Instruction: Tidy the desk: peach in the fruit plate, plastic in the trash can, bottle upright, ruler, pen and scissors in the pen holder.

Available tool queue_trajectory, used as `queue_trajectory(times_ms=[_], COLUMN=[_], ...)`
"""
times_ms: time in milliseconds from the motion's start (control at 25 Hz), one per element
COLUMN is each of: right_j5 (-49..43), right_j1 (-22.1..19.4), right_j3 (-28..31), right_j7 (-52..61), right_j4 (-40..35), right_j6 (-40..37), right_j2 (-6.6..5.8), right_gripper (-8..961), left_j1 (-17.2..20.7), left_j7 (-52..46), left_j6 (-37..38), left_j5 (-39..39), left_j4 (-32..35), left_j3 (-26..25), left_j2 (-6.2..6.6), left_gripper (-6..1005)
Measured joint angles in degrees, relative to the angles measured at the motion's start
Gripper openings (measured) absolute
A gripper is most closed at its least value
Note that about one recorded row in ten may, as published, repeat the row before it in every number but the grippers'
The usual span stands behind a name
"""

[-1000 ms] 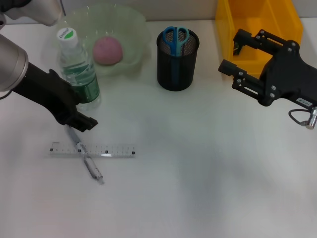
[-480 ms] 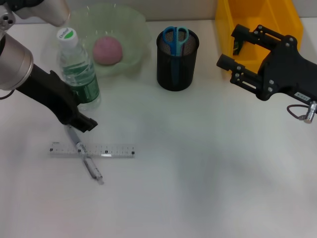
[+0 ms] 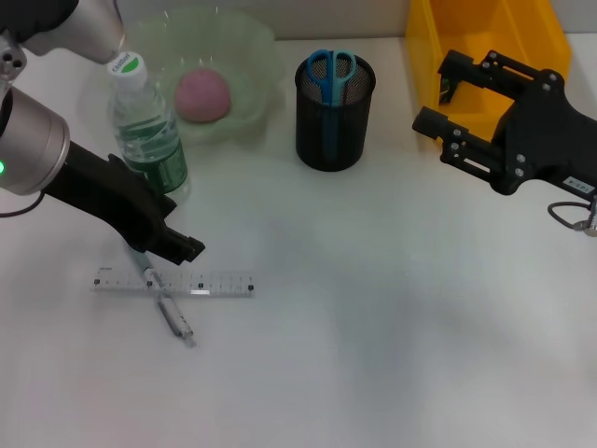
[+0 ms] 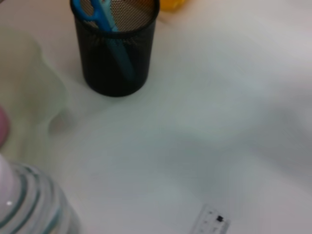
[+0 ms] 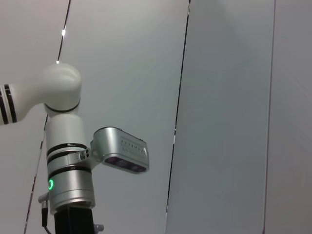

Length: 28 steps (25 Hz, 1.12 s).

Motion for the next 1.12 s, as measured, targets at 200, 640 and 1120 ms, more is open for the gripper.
queue_trajectory(times_ms=[200,640,1120], right_j5=[0.0,-0.4,2.6], right_j1=[-0.8,-2.0,0.3], right_j3=[0.0,0.1,0.4], right_j7=[0.4,3.5,6.2], right_j4=[0.0,2.0,5.5], right_j6=[0.1,0.2,0.6], right_j2=[0.42,0.93,0.99], right_gripper=[609,608,609], left_j1=[0.8,-1.3,-2.2], left_j7=[1.3,5.6,7.7], left_j6=[-0.2,4.3,3.3], left_j5=[-1.2,3.4,5.9], left_j4=[-0.1,1.1,1.0], left_j3=[0.1,-0.3,-0.5], left_j2=[0.12,0.48,0.19], left_gripper=[688,689,689])
